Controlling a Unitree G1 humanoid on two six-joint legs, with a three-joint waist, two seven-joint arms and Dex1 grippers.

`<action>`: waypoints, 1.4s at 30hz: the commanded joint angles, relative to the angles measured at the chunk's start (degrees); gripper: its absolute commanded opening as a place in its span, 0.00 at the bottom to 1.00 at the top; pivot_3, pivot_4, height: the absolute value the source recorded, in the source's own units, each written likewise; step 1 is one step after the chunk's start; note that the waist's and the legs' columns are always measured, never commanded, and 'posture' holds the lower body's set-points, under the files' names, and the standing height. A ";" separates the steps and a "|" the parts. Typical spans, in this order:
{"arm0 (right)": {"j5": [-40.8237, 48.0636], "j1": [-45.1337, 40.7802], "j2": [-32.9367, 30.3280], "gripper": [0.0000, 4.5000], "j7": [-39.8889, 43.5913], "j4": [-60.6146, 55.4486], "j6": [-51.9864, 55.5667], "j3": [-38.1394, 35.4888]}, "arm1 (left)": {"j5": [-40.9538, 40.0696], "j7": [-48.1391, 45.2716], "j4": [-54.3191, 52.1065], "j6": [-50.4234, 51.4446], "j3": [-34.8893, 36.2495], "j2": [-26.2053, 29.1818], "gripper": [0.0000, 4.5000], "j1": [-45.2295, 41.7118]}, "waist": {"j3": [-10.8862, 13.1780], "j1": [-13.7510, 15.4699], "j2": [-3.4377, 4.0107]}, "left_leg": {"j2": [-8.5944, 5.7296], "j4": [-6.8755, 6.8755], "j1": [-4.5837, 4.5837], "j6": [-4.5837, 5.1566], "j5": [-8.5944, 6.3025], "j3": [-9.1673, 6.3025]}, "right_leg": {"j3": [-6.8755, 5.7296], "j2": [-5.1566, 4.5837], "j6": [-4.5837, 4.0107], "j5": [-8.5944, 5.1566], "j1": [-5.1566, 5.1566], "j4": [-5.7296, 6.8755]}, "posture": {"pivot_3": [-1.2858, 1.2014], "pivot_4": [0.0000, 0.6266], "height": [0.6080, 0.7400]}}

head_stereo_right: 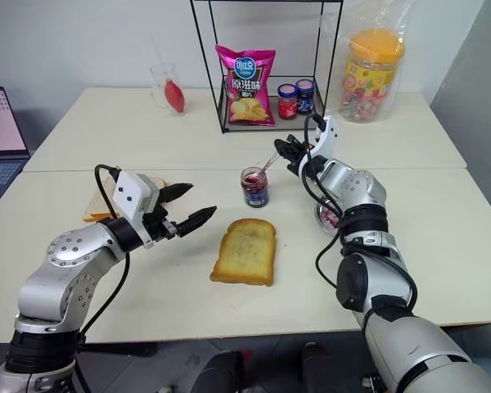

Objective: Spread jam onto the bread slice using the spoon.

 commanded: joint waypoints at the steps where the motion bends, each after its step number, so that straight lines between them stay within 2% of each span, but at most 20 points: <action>1: 2.36 -1.29 -0.24 0.01 -0.93 -0.40 -0.01 -1.73 | 0.42 -0.01 -0.36 -1.36 0.22 -0.21 0.85 -1.22 | 0.00 0.00 0.00 | 0.00 0.00 0.00 0.00 0.00 0.00 | 0.00 0.00 0.00 0.00 0.00 0.00 | 0.52 0.24 1.00; 28: 9.46 -1.79 -1.04 0.01 -6.53 -2.77 2.36 -7.01 | 0.47 0.03 0.72 -2.02 0.87 -1.21 0.85 -2.42 | 0.00 0.00 0.00 | 0.00 0.00 -0.02 0.00 0.00 0.00 | 0.00 0.00 0.00 0.00 0.00 -0.01 | 0.52 0.24 1.00; 37: 17.52 2.44 -0.13 0.01 -9.10 -24.01 13.69 -5.22 | -4.11 -4.38 -2.85 0.12 3.92 2.00 0.85 1.67 | 0.00 0.01 0.01 | 0.00 -0.07 -0.05 0.01 0.00 -0.02 | -0.02 0.00 0.00 0.00 -0.03 -0.02 | 0.52 0.24 1.00; 42: 21.37 10.38 -0.19 0.01 -8.10 -44.10 21.02 2.78 | -6.21 -7.79 -6.08 1.90 7.21 6.04 0.85 8.91 | 0.00 -0.04 0.00 | 0.02 -0.10 -0.04 0.01 0.00 -0.01 | 0.00 0.01 -0.02 -0.02 -0.07 -0.01 | 0.52 0.24 1.00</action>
